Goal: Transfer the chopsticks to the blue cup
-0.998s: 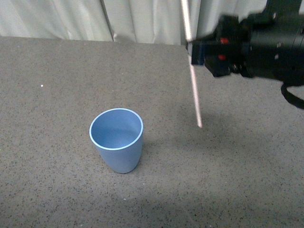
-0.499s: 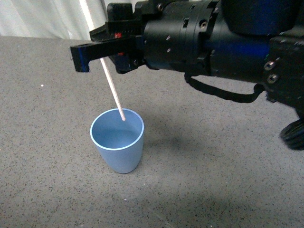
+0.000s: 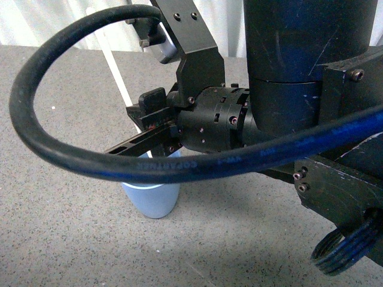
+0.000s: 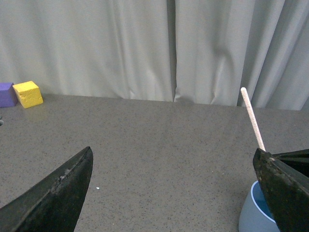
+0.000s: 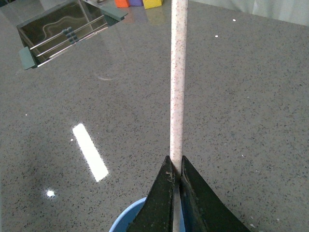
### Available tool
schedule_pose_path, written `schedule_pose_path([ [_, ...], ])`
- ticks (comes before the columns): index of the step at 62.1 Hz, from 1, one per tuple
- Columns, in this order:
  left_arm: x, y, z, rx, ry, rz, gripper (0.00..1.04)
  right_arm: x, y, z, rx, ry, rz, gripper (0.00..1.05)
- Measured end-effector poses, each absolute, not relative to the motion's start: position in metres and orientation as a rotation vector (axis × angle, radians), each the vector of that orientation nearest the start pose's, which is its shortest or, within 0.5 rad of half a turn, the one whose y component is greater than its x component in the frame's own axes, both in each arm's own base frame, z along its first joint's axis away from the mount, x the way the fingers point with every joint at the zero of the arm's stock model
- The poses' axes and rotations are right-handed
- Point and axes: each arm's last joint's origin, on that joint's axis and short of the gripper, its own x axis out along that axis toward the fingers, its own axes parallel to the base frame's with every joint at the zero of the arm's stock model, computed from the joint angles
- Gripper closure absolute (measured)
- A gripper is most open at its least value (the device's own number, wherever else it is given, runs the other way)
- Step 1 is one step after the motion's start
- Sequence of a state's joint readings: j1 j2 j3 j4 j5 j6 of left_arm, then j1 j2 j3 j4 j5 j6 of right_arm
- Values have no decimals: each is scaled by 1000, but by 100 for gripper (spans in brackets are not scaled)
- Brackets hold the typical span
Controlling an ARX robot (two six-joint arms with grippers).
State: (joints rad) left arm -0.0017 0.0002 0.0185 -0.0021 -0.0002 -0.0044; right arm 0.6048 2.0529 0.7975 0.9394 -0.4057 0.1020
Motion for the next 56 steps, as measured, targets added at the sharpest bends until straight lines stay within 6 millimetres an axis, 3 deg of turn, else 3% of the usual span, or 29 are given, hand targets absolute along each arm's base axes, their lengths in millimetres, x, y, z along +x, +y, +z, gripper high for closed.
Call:
schedule_pose_path([
  [12, 97, 0, 170, -4, -16, -2, 7, 288, 208, 102, 73, 350, 971, 63],
  [17, 97, 0, 170, -4, -16, -2, 7, 278, 197, 116, 86, 318, 961, 42],
  [29, 97, 0, 170, -4, -16, -2, 7, 263, 166, 132, 104, 315, 784, 10],
  [37, 97, 0, 170, -4, -16, -2, 7, 254, 134, 137, 47, 363, 549, 10],
  [45, 97, 0, 170, -4, -16, -2, 7, 243, 82, 145, 13, 500, 213, 9],
  [56, 97, 0, 170, -4, -16, -2, 7, 215, 41, 150, -12, 549, 37, 9],
])
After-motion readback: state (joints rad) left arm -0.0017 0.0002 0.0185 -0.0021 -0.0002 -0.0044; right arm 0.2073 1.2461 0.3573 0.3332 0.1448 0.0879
